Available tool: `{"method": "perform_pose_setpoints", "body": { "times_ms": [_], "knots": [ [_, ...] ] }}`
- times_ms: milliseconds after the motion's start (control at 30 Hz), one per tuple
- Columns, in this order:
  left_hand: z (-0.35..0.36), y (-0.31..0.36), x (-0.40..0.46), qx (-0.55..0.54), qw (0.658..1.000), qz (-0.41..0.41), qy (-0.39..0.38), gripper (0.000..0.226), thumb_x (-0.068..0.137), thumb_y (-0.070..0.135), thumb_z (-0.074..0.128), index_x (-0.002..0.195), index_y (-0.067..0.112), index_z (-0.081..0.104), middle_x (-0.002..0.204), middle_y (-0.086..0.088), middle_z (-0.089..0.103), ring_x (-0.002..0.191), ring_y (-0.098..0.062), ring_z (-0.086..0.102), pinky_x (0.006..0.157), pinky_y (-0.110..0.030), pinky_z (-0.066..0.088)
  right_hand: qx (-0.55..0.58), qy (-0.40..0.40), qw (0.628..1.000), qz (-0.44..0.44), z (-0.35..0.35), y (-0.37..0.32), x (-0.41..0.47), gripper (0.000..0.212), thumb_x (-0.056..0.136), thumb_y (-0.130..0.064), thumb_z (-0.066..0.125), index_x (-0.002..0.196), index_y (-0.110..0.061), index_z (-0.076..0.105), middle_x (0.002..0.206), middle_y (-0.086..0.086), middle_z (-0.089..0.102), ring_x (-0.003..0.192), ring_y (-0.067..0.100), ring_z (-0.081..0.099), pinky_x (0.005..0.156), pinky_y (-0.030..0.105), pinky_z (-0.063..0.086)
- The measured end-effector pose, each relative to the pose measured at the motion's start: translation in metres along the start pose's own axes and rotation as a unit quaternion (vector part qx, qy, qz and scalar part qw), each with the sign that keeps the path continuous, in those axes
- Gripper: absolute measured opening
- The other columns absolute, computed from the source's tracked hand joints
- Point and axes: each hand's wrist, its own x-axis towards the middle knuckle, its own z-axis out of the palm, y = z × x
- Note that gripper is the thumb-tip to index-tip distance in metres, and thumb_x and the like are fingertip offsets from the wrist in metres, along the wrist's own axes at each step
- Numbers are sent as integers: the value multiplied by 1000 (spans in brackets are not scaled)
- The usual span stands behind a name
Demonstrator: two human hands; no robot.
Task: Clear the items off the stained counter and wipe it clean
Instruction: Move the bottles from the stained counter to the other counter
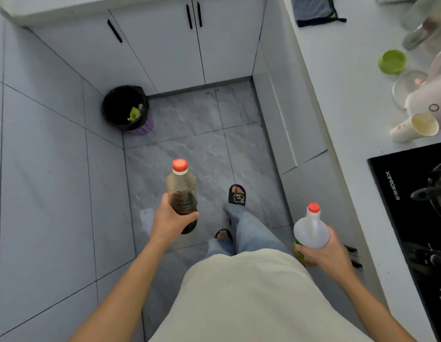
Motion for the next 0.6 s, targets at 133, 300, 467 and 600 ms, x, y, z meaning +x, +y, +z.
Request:
{"method": "perform_pose_setpoints", "body": {
  "times_ms": [133, 300, 467, 600],
  "knots": [
    [-7, 53, 55, 6, 1000, 18, -6, 76, 57, 53, 91, 114, 50, 41, 97, 27, 61, 93, -8, 62, 69, -23, 48, 27, 15, 1000, 6, -11, -35, 44, 69, 61, -33, 92, 121, -27, 61, 101, 2, 74, 90, 30, 70, 75, 52, 63],
    [-18, 88, 100, 36, 999, 4, 4, 76, 61, 49, 93, 118, 43, 43, 104, 15, 64, 98, -18, 64, 80, -35, 53, 44, 46, 998, -4, -25, -115, 100, 81, 59, -36, 95, 124, -48, 49, 107, -22, 67, 98, 8, 67, 66, 22, 52],
    [-32, 94, 125, 49, 998, -34, 9, 75, 61, 43, 94, 117, 39, 46, 103, 12, 65, 98, -22, 64, 79, -36, 51, 49, 33, 997, -51, -37, -205, 162, 86, 56, -38, 95, 131, -40, 52, 115, -14, 70, 107, 17, 68, 79, 39, 62],
    [-49, 90, 145, 54, 995, -78, 3, 78, 55, 48, 93, 119, 39, 48, 108, 7, 69, 101, -24, 67, 81, -40, 54, 42, 40, 995, -87, -41, -275, 200, 87, 60, -40, 95, 136, -38, 51, 119, -15, 68, 110, 18, 65, 82, 33, 55]
  ]
}}
